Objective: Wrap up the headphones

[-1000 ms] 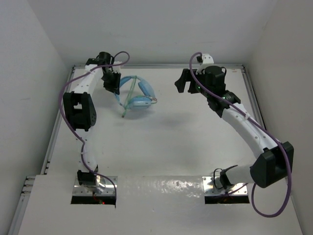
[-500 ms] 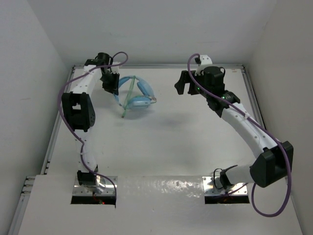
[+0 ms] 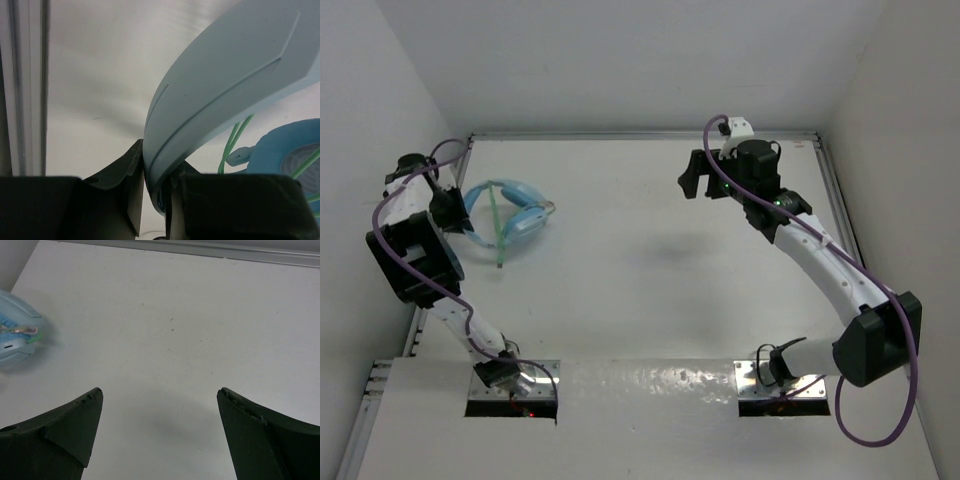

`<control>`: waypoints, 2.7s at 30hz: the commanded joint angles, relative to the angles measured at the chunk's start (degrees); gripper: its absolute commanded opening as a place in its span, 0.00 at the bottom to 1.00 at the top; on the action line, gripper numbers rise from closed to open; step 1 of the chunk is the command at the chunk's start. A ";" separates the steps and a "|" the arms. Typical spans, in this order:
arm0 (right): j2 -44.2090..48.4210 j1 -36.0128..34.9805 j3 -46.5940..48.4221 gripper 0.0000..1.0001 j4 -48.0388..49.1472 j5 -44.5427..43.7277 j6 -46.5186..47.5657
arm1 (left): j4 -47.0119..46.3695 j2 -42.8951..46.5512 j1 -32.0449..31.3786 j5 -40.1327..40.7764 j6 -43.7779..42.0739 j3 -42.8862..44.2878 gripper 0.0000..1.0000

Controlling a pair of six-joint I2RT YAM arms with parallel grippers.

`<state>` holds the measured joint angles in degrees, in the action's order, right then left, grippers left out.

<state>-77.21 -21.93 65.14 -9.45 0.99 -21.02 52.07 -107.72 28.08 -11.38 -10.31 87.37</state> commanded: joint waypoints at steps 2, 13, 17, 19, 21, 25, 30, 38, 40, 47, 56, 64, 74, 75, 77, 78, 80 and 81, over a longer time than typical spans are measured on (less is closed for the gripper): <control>-0.75 -0.04 0.77 0.94 2.07 2.17 -0.60 | -5.05 2.78 5.14 -2.69 -1.91 -4.40 0.00; -1.98 -0.13 1.56 0.94 3.30 3.49 -0.61 | -11.11 -3.19 7.87 -3.65 -3.32 -7.22 0.00; -1.54 -0.13 1.56 0.94 2.34 3.40 -0.08 | -11.12 -8.02 7.87 -6.20 -2.97 -5.02 0.03; -1.28 -0.13 1.30 0.95 2.07 3.14 0.10 | -11.03 -9.25 7.87 -6.20 -2.62 -4.06 0.08; -0.49 -0.13 1.04 0.95 2.16 2.79 0.18 | -11.20 -10.22 7.96 -5.77 -2.53 -3.79 0.20; 0.04 -0.13 0.69 0.96 2.25 2.70 0.36 | -11.38 -9.70 7.96 -4.27 -1.91 -3.44 0.44; 0.30 -0.13 1.12 0.97 1.54 2.96 0.18 | -9.72 -5.84 7.96 -4.00 -1.56 -1.95 0.61; 0.83 -0.13 -0.28 0.99 -1.62 -0.02 0.10 | -3.56 6.17 7.96 -2.08 -6.73 -0.52 0.73; 2.32 -0.13 -2.64 0.99 -1.62 -0.82 -0.78 | -3.29 12.86 8.05 0.38 -9.19 -4.21 0.73; 9.18 -0.13 -15.82 0.99 1.01 -10.03 -2.36 | -4.27 27.03 8.48 20.21 -8.79 -24.87 0.73; 12.87 -0.13 -19.27 0.99 -1.01 -23.93 -1.23 | -6.44 27.47 10.77 33.34 -12.09 -31.90 0.70; 13.58 -0.13 -20.23 0.99 0.57 -25.69 1.59 | -23.93 37.41 10.77 29.48 -24.14 -52.73 0.70; 15.16 -0.13 -22.18 0.99 1.64 -26.65 2.91 | -31.95 37.23 10.86 31.16 -22.65 -58.37 0.69; 14.98 -0.13 -21.64 0.99 1.11 -26.75 2.74 | -32.21 37.15 10.77 31.15 -22.39 -58.37 0.69; 14.54 -0.13 -20.32 0.99 0.14 -26.92 2.30 | -32.56 37.15 10.77 31.06 -21.95 -58.02 0.69; 14.37 -0.13 -19.89 0.99 -0.30 -26.75 2.47 | -32.13 37.06 10.77 30.89 -21.25 -57.23 0.69; 14.19 -0.13 -19.53 0.99 -0.65 -25.61 2.65 | -30.64 36.53 10.77 30.01 -20.72 -55.48 0.69; 14.28 -0.13 -19.53 0.99 -0.92 -25.34 2.73 | -29.15 36.36 10.77 29.57 -20.37 -53.64 0.69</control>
<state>-63.02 -21.93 42.85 -10.41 -24.21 -19.00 23.07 -71.37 38.37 19.29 -32.32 29.65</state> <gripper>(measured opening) 0.993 0.691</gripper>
